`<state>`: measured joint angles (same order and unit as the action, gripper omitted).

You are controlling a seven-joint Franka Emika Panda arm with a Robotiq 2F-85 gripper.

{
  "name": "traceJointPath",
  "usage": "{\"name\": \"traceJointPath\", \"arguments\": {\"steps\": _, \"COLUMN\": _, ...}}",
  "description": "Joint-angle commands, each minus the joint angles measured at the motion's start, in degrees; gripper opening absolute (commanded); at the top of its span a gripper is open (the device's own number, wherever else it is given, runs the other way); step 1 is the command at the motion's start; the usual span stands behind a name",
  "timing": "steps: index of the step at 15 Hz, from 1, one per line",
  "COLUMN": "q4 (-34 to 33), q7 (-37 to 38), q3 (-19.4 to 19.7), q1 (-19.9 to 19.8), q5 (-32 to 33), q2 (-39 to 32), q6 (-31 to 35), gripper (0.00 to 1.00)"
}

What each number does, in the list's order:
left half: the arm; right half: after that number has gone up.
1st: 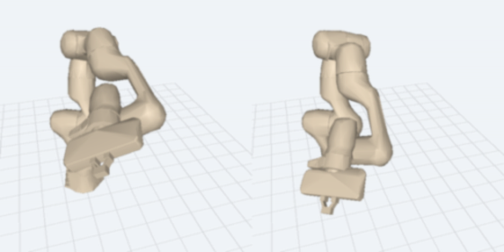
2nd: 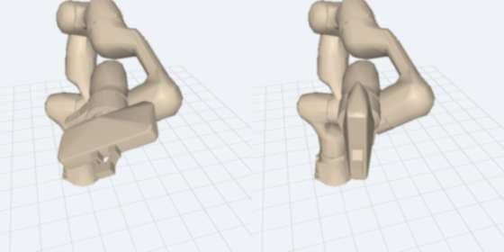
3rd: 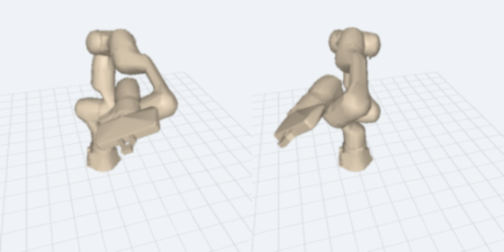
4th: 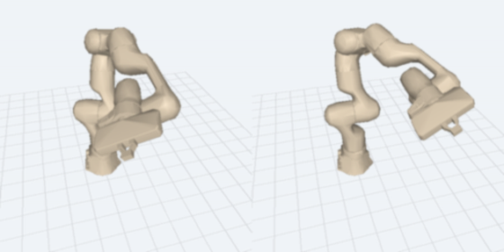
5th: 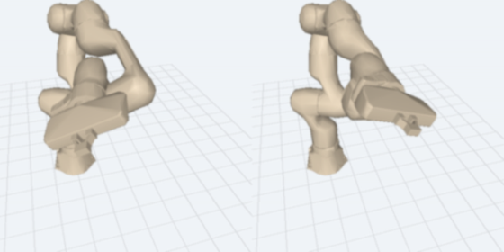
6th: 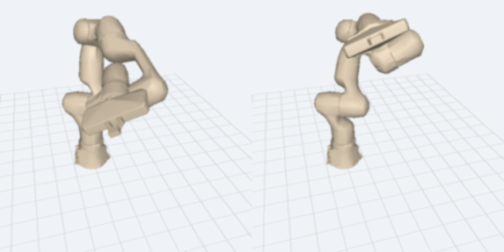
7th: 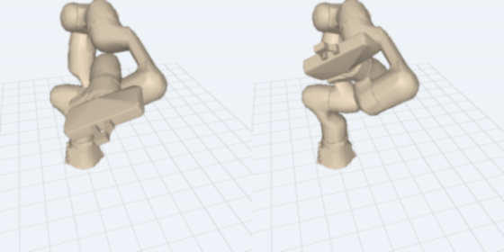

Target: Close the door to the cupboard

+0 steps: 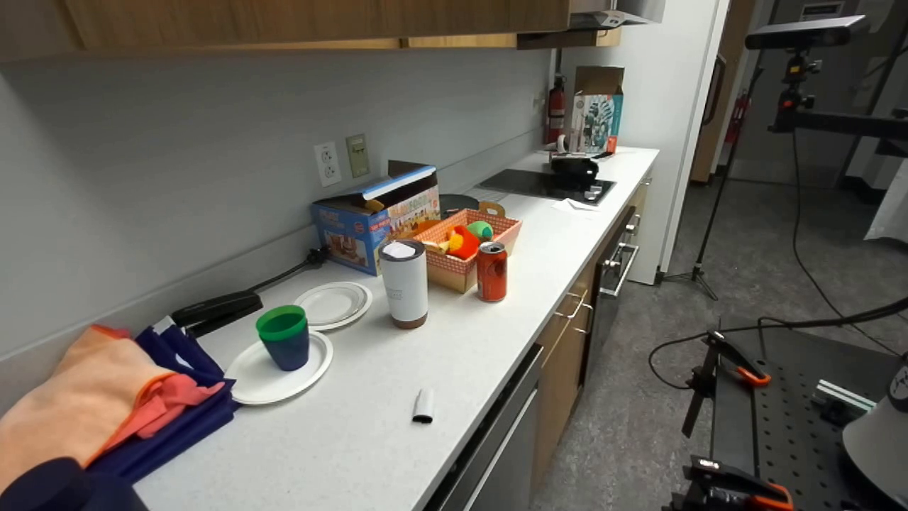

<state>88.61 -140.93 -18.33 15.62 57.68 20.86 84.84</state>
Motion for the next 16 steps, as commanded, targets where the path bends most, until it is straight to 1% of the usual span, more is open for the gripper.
{"name": "traceJointPath", "arguments": {"steps": 1, "q4": -5.1, "q7": -0.71, "q3": 0.22, "q1": 0.11, "q5": -0.89, "q2": -3.44, "q6": 0.16, "gripper": 1.0}}
{"name": "traceJointPath", "arguments": {"steps": 2, "q4": -5.2, "q7": 0.25, "q3": 0.46, "q1": 0.19, "q5": -0.77, "q2": -3.68, "q6": 1.8, "gripper": 1.0}}
{"name": "traceJointPath", "arguments": {"steps": 5, "q4": -4.12, "q7": 2.6, "q3": 0.55, "q1": -0.5, "q5": 3.68, "q2": -3.63, "q6": 8.25, "gripper": 1.0}}
{"name": "traceJointPath", "arguments": {"steps": 6, "q4": -3.39, "q7": 3.73, "q3": 0.6, "q1": -0.75, "q5": 5.32, "q2": -3.29, "q6": 9.4, "gripper": 1.0}}
{"name": "traceJointPath", "arguments": {"steps": 10, "q4": -2.53, "q7": 8.64, "q3": 0.0, "q1": -1.76, "q5": 13.72, "q2": -3.18, "q6": 11.23, "gripper": 1.0}}
{"name": "traceJointPath", "arguments": {"steps": 13, "q4": -1.93, "q7": 12.84, "q3": 0.12, "q1": -2.08, "q5": 20.23, "q2": -3.25, "q6": 13.83, "gripper": 1.0}}
{"name": "traceJointPath", "arguments": {"steps": 15, "q4": -2.13, "q7": 15.05, "q3": 0.3, "q1": -1.88, "q5": 21.53, "q2": -3.61, "q6": 14.42, "gripper": 1.0}}
{"name": "traceJointPath", "arguments": {"steps": 16, "q4": -1.82, "q7": 13.24, "q3": 0.17, "q1": -1.22, "q5": 19.32, "q2": -3.25, "q6": 12.56, "gripper": 1.0}}
